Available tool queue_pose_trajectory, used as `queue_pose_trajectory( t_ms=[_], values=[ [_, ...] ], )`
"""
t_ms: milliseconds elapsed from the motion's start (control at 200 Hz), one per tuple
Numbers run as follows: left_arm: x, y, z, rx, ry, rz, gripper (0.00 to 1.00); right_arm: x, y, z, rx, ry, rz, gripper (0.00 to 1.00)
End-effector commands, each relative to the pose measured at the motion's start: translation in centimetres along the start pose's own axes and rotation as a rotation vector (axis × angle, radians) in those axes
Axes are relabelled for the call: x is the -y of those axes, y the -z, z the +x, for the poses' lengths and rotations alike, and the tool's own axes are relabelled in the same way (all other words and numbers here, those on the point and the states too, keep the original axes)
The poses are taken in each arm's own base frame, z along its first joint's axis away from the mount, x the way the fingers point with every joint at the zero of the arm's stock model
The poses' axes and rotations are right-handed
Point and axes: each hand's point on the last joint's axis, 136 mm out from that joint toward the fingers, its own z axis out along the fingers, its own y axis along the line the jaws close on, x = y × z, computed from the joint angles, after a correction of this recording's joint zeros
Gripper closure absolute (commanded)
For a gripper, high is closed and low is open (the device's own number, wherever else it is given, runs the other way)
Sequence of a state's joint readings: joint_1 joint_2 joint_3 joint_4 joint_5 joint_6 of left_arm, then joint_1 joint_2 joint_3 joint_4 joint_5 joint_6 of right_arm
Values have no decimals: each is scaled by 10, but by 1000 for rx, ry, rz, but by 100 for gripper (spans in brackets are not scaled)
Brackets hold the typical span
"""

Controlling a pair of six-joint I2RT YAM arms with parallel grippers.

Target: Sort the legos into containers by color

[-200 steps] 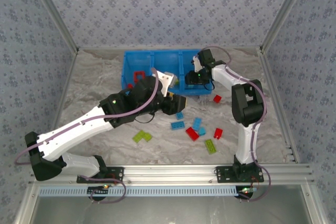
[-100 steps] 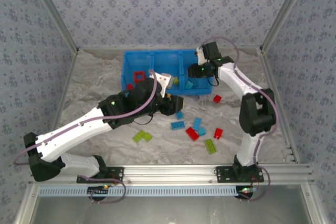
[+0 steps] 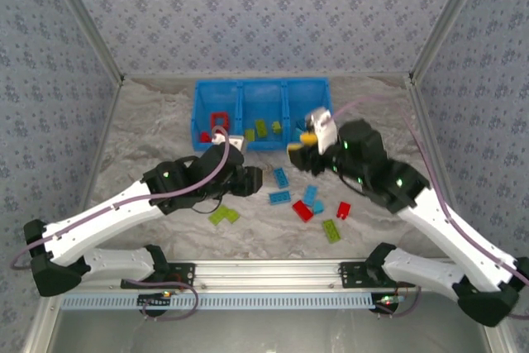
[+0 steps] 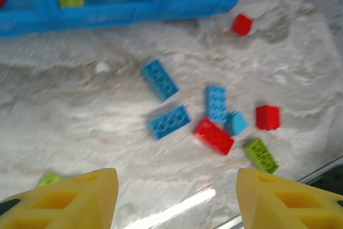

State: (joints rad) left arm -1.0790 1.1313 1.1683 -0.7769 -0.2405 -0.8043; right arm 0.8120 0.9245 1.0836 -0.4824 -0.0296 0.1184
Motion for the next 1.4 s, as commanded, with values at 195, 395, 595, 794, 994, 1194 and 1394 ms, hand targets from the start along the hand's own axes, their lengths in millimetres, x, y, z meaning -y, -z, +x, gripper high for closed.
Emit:
queue_pose_trajectory(
  t_ms=[195,395,595,794,994,1194,1394],
  values=[
    [-85,-31,93,-177,395,-272,36,-41,24,98,-167,43,-52,48],
    [-97,-65,113,-133,665,-318,34,-87,7,123,-224,168,-169,44],
    [-97,-83,109,-118,713,-400,27,-103,-7,127,-243,200,-164,44],
    [-102,-108,135,-182,824,-450,32,-104,-10,126,-230,183,-154,44],
    [-105,-128,135,-190,810,-469,35,-101,-9,128,-229,175,-146,44],
    [-116,-134,147,-228,795,-529,44,-98,-6,127,-220,162,-135,44],
    [-116,-137,144,-221,769,-526,62,-94,-6,128,-206,146,-124,44]
  ],
)
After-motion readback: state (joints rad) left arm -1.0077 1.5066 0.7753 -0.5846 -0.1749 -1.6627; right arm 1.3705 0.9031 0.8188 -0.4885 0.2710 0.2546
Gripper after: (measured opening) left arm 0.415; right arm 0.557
